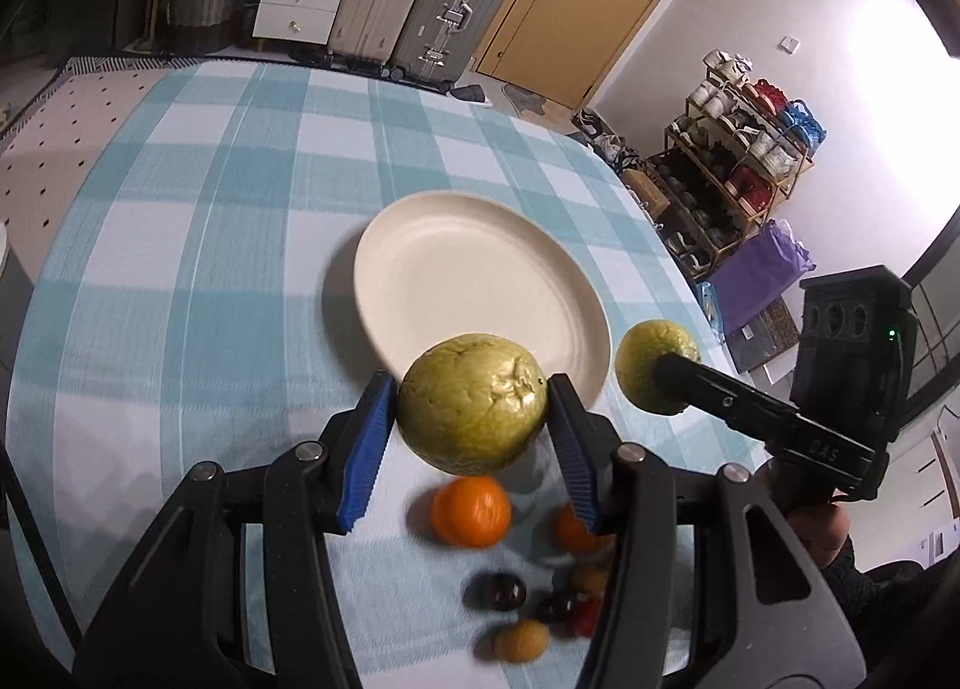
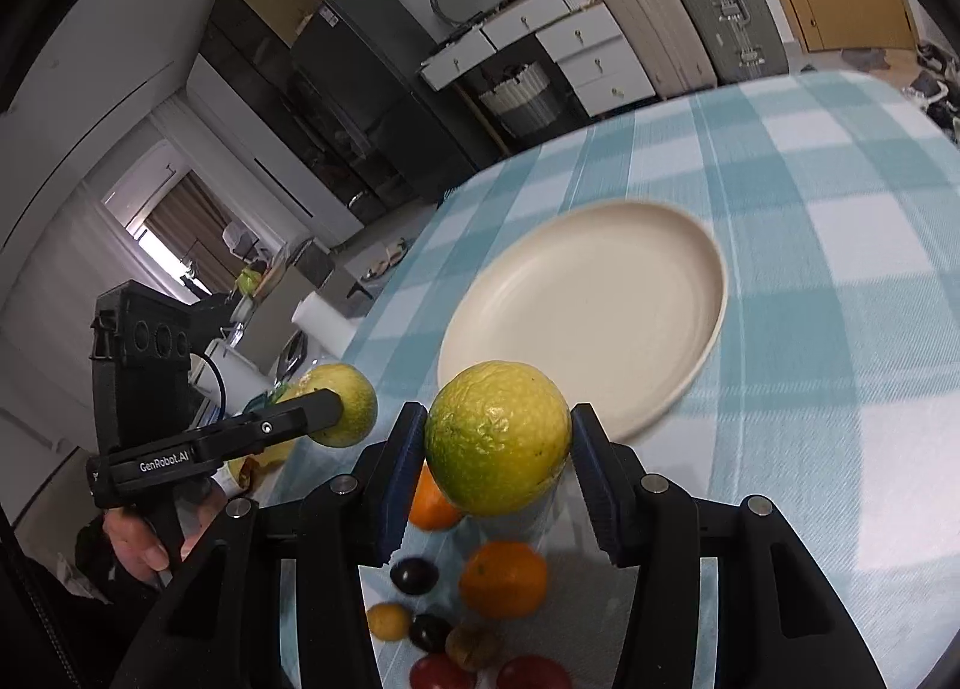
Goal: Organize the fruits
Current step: 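Lower both fruits onto the cream plate and open both tools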
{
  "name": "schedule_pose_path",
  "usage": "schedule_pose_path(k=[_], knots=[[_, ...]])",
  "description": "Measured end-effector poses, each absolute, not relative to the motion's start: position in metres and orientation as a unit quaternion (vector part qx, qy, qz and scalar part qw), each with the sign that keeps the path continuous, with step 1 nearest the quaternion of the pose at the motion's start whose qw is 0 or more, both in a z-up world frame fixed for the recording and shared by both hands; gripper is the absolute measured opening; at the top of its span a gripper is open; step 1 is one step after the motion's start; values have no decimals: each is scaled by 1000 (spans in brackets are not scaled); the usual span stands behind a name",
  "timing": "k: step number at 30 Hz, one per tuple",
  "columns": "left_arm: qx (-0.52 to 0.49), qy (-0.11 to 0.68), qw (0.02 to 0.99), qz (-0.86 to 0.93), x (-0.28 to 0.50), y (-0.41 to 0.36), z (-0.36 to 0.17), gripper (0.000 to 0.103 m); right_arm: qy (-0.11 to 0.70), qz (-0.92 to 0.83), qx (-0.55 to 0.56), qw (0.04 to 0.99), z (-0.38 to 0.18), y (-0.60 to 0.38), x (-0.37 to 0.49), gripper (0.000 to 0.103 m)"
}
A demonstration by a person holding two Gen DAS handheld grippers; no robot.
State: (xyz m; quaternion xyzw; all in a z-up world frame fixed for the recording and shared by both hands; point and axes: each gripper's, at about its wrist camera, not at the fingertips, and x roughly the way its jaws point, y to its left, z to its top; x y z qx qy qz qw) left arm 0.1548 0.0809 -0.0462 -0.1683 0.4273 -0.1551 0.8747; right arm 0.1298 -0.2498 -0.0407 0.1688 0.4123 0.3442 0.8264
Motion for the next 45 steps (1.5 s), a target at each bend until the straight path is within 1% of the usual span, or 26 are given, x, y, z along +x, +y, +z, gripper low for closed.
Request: schedule_pose_path(k=[7, 12, 19, 24, 31, 38, 42, 45], knots=[[-168, 434, 871, -156, 207, 70, -42, 48, 391, 345, 149, 840, -18, -252, 161, 50], [-168, 436, 870, -158, 244, 64, -42, 48, 383, 345, 133, 847, -12, -246, 186, 50], [-161, 450, 864, -158, 290, 57, -56, 48, 399, 326, 117, 849, -22, -235, 230, 50], [-191, 465, 848, -168, 319, 61, -76, 48, 415, 320, 108, 845, -37, -226, 253, 50], [-200, 479, 837, -174, 338, 59, -98, 48, 426, 302, 66, 850, -60, -212, 264, 50], [-202, 489, 832, -164, 352, 56, -111, 48, 439, 299, 62, 845, -76, -208, 273, 50], [-218, 486, 830, -167, 355, 58, -108, 49, 443, 297, 76, 842, -80, -208, 278, 50], [-222, 487, 828, -166, 356, 58, -103, 53, 425, 295, 72, 853, -75, -209, 276, 53]])
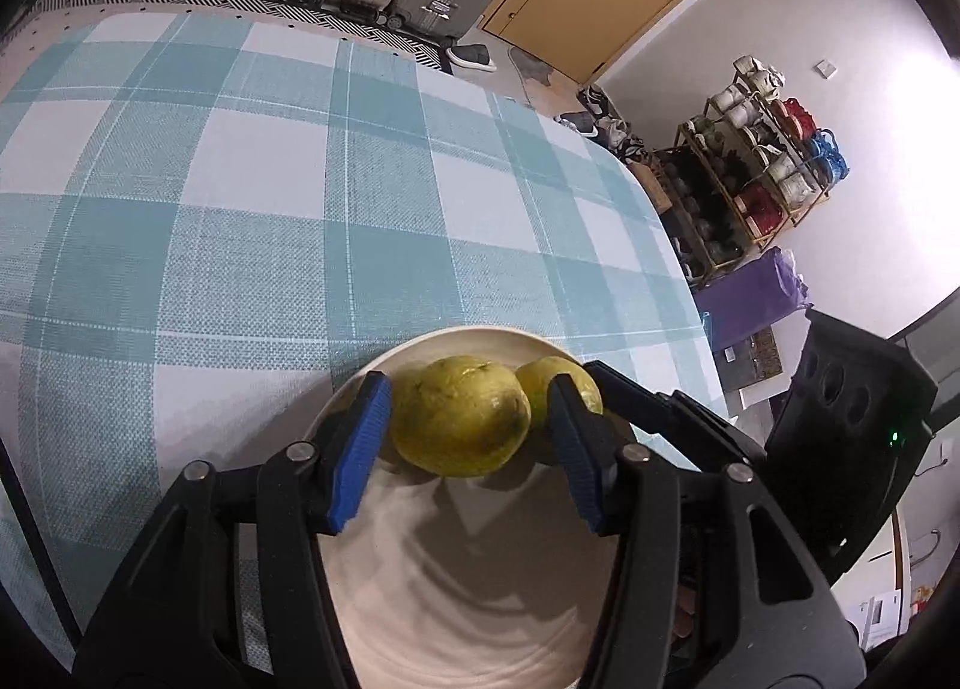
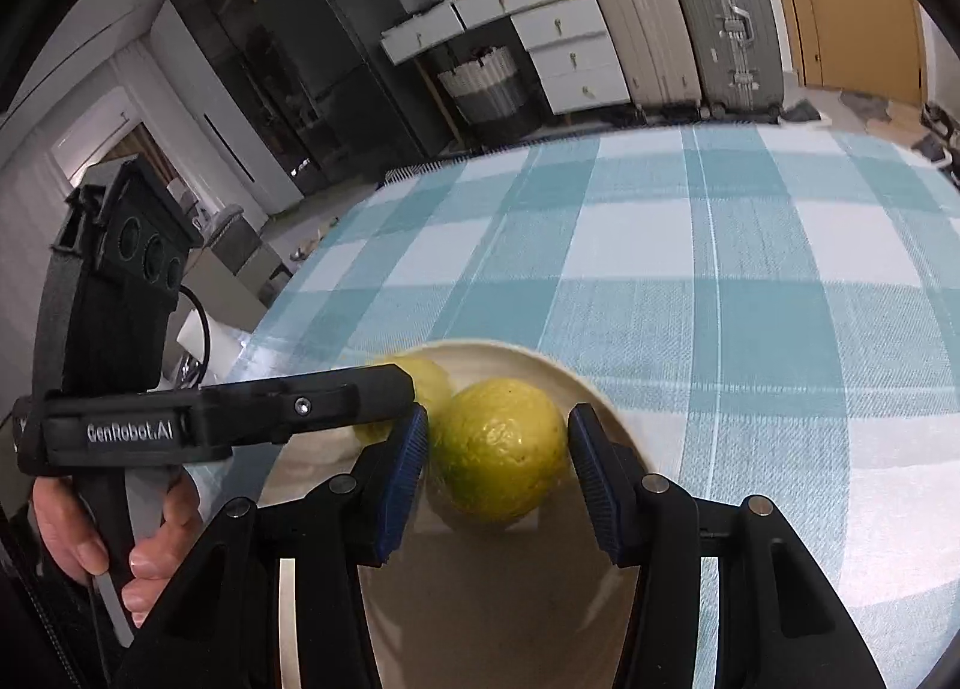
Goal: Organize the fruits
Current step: 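Lower both fruits onto the cream plate and open both tools, then withdraw both tools from the plate back toward the remaining fruits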
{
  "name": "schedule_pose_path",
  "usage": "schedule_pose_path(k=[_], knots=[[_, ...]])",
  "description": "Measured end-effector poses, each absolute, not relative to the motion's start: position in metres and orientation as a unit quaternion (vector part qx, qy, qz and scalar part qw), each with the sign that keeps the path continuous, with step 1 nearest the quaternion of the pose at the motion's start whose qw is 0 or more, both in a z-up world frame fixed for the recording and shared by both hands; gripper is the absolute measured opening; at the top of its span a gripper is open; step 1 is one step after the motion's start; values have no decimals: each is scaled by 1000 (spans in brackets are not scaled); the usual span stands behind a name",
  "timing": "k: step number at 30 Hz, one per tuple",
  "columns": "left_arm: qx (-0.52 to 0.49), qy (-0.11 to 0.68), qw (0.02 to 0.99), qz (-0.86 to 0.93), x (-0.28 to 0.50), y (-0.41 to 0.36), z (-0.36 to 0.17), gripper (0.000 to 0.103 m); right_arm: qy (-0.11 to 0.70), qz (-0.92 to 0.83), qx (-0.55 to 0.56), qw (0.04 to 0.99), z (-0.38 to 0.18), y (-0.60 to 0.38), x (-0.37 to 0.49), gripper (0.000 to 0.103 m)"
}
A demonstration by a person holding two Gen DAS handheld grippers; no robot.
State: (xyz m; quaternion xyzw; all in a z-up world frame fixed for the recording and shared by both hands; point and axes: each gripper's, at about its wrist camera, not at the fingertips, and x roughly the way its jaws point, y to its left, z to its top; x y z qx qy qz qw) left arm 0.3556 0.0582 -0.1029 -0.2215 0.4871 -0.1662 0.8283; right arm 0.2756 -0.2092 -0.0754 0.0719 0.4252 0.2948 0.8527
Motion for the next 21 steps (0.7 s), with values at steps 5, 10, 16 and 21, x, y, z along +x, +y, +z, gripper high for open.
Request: schedule_pose_path(k=[5, 10, 16, 21], knots=[[-217, 474, 839, -156, 341, 60, -88, 55, 408, 298, 80, 859, -63, -219, 266, 61], [-216, 472, 842, -145, 319, 64, -81, 61, 386, 306, 91, 866, -45, -233, 251, 77], [-177, 458, 864, -114, 281, 63, -64, 65, 385, 293, 98, 870, -31, -241, 236, 77], [-138, 439, 883, -97, 250, 58, -46, 70, 384, 302, 104, 866, -26, -244, 213, 84]])
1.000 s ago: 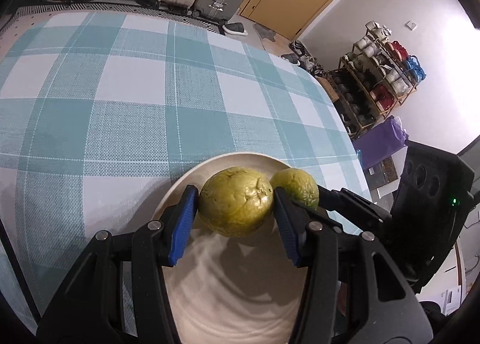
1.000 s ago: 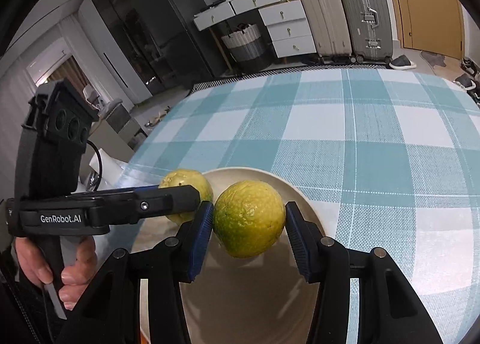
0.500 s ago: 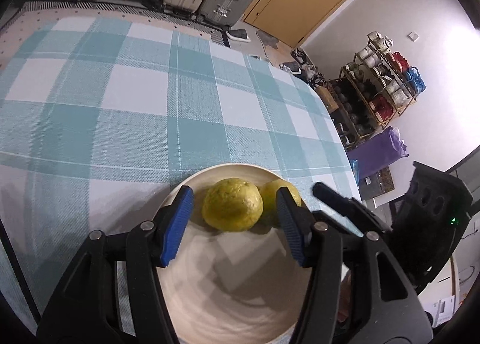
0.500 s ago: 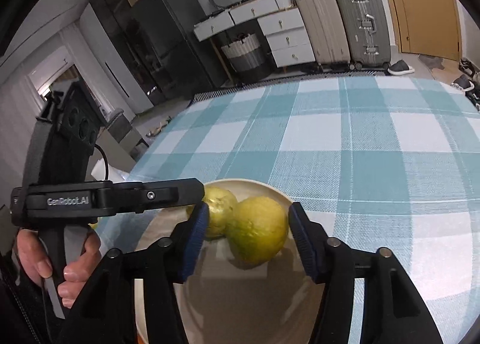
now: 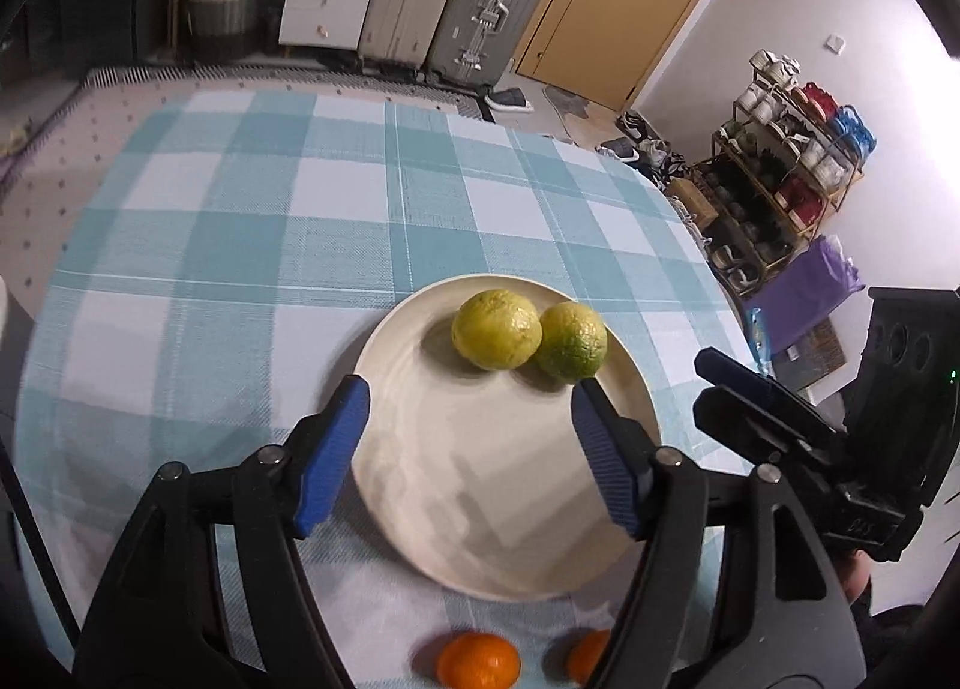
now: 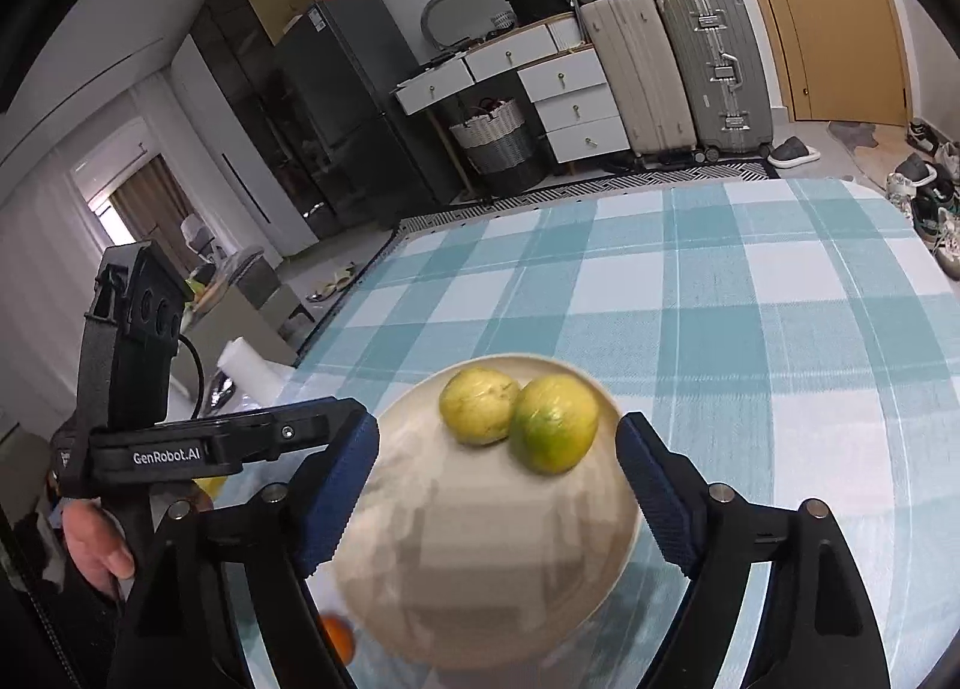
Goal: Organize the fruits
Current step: 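Withdraw both tools from the plate back toward the remaining fruits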
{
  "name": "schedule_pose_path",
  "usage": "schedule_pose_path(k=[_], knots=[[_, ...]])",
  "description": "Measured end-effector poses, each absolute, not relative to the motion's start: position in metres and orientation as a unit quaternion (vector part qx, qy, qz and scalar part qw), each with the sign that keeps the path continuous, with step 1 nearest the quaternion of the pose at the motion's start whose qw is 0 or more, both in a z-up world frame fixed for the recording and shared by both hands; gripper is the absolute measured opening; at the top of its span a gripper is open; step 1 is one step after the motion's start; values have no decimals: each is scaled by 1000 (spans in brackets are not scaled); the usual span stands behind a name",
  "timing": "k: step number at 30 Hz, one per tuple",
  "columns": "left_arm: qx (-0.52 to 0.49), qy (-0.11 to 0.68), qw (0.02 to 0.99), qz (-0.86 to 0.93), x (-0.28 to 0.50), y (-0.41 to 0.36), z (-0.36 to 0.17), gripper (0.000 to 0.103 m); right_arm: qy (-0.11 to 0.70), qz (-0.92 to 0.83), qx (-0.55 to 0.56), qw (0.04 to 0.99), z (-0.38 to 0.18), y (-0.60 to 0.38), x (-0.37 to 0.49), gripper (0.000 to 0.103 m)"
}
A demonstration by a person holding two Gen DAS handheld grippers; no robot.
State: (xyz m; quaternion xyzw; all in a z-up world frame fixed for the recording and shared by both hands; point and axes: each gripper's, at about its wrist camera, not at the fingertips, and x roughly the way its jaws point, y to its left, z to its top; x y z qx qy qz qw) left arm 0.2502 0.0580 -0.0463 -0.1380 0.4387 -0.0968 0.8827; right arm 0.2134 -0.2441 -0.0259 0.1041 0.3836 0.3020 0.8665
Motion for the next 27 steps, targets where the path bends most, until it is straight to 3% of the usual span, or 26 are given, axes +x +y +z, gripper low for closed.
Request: schedule_pose_path(k=[2, 14, 21, 27], knots=[[-126, 432, 888, -97, 239, 55, -41, 77, 383, 302, 104, 866, -25, -245, 205, 85], [-80, 379, 921, -38, 183, 51, -34, 82, 373, 289, 92, 877, -14, -244, 158, 91], [-78, 385, 919, -21, 162, 53, -42, 86, 337, 261, 86, 901, -1, -247, 129, 101], [-88, 385, 919, -18, 146, 51, -50, 86, 329, 264, 65, 904, -5, -243, 108, 103]])
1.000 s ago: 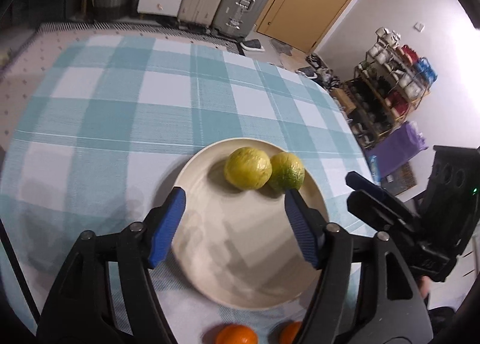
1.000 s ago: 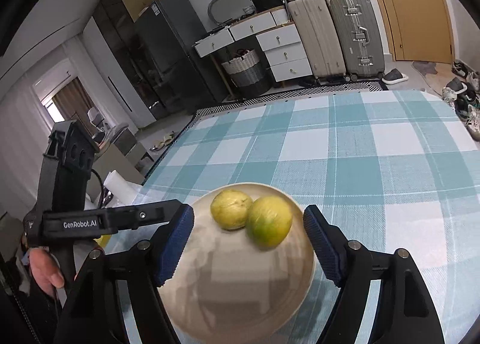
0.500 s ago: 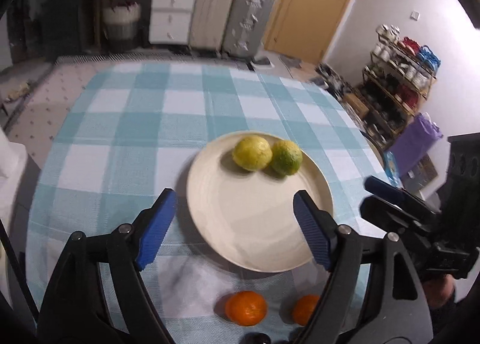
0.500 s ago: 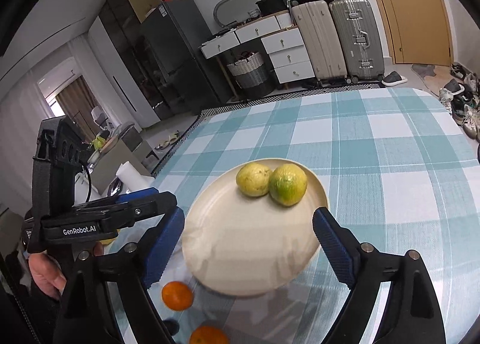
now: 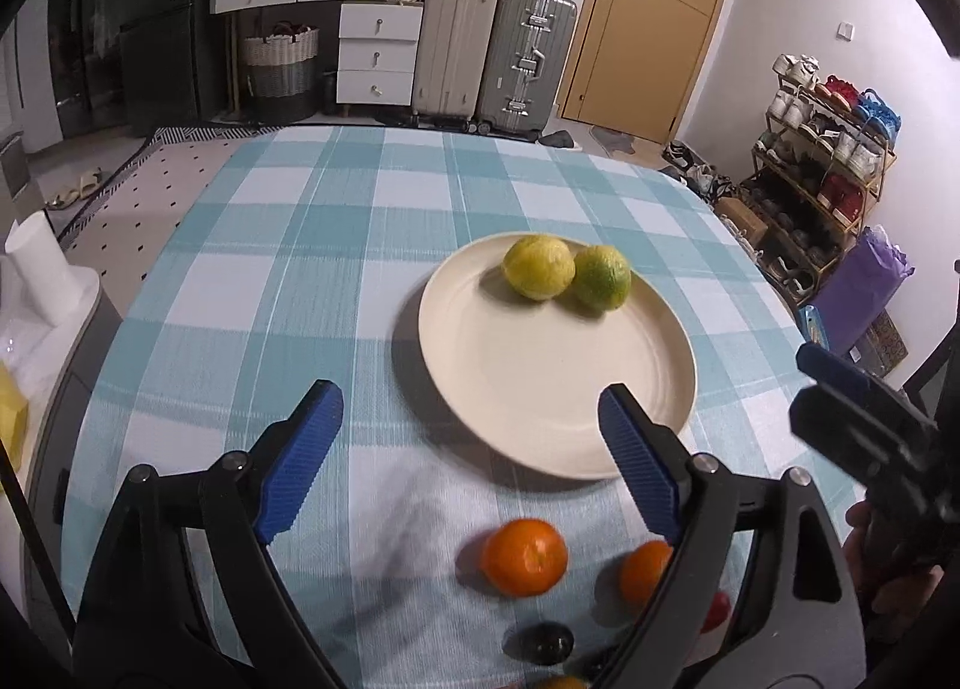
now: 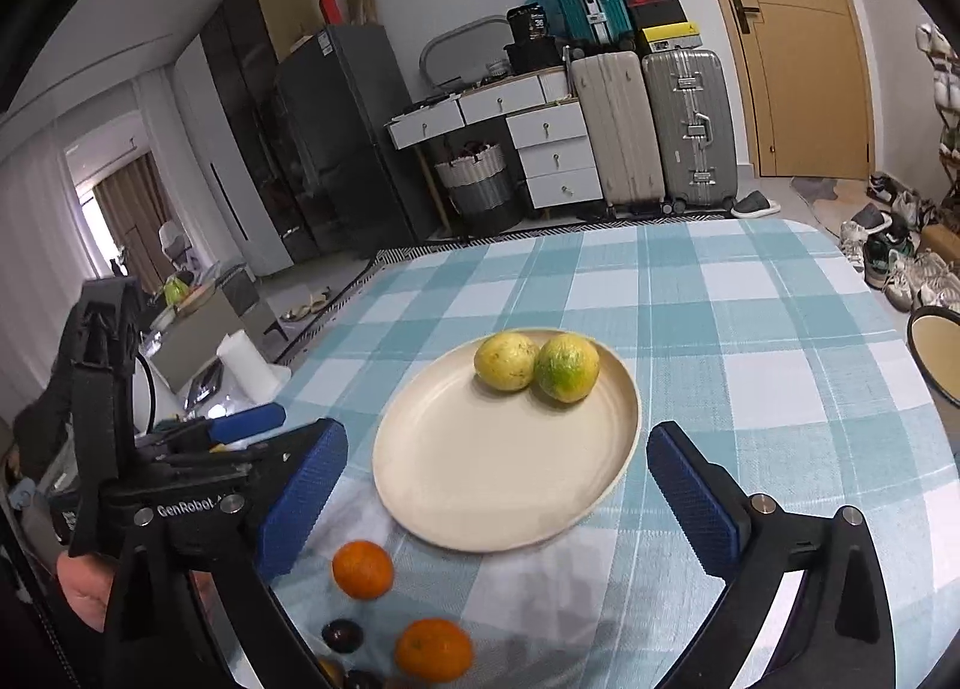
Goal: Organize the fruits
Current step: 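Withdraw both tools from the plate back toward the remaining fruits, then grasp a large orange with the left tool while the right tool grasps a small orange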
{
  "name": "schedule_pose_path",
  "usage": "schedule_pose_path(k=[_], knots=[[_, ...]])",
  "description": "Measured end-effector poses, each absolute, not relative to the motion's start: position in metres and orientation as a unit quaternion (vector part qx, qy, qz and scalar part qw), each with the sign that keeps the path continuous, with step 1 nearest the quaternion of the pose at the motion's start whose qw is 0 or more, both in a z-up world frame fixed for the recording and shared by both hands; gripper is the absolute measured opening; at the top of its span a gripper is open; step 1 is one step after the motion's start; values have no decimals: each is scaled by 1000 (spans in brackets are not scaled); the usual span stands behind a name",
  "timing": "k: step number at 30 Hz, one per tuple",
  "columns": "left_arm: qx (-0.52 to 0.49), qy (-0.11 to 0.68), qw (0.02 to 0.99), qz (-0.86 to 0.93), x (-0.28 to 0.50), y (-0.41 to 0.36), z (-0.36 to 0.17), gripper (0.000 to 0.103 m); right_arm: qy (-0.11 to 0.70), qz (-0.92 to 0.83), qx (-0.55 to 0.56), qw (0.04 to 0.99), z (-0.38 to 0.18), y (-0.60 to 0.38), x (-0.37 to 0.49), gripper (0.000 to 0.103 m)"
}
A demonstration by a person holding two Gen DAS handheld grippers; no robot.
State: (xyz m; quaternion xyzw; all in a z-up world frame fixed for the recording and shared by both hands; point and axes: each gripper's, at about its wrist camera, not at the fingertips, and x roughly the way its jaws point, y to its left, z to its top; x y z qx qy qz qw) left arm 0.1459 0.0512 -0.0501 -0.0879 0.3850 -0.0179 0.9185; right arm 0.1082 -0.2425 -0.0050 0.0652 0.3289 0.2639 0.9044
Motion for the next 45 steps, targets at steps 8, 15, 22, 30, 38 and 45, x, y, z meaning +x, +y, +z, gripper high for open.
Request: schedule_pose_path(k=[8, 15, 22, 30, 38, 45], knots=[[-71, 405, 911, -24, 130, 42, -61, 90, 344, 253, 62, 902, -22, -247, 88, 103], [-79, 421, 903, -32, 117, 39, -73, 98, 361, 258, 69, 894, -32, -249, 78, 103], [-67, 445, 892, -43, 110, 39, -91, 99, 367, 270, 69, 888, -41, -251, 66, 103], [-51, 460, 884, -62, 111, 36, -102, 101, 381, 272, 47, 882, -56, -245, 61, 103], [-65, 479, 872, -78, 121, 40, -112, 101, 393, 274, 55, 876, -62, -248, 68, 103], [-90, 478, 869, -92, 123, 45, -115, 100, 402, 274, 55, 872, -66, -248, 71, 103]])
